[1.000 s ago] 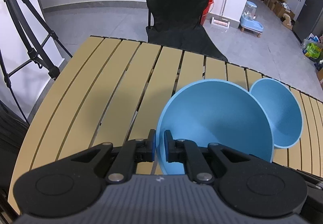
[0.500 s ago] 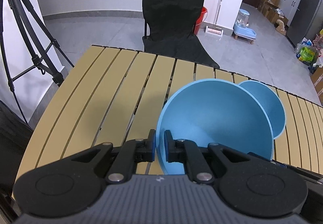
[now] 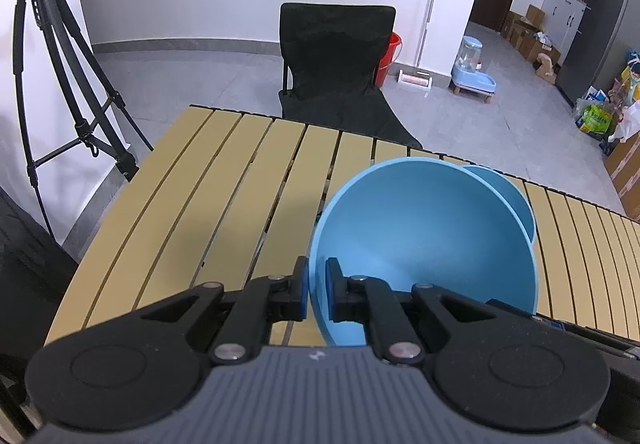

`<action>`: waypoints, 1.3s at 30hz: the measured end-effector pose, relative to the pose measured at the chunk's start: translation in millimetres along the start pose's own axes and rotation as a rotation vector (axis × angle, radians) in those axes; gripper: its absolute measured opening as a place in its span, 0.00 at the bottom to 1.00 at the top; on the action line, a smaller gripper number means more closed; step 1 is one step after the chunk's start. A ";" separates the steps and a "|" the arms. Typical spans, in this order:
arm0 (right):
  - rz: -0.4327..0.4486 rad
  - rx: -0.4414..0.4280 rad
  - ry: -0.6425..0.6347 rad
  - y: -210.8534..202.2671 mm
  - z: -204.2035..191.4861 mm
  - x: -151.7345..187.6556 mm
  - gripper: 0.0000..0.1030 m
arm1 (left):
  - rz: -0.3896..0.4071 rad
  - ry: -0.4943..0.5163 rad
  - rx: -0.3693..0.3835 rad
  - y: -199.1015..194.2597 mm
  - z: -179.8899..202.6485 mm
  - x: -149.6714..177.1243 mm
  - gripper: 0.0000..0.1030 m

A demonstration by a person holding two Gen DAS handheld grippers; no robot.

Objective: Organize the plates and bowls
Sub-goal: 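Lift and carry the bowl with both tools toward the plate stack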

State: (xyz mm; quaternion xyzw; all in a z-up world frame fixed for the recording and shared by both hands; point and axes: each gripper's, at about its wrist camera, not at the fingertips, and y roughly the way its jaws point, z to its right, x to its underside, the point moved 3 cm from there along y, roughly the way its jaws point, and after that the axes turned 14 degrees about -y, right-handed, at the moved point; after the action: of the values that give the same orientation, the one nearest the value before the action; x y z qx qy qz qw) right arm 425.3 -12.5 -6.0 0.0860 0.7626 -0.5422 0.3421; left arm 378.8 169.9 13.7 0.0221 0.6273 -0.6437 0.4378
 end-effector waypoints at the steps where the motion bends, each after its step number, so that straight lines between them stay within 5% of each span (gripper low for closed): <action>1: 0.003 -0.001 -0.001 -3.5 -0.8 1.1 0.14 | 0.004 -0.001 0.001 -3.2 -1.1 1.4 0.09; 39: 0.098 -0.031 -0.090 -72.3 -49.0 65.1 0.13 | 0.130 -0.120 0.093 -86.2 -79.4 82.4 0.09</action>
State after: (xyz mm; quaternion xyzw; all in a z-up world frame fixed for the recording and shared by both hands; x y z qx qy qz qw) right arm 319.1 -13.5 18.2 0.0938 0.7497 -0.5162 0.4034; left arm 235.8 176.8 17.2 0.0445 0.5666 -0.6426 0.5139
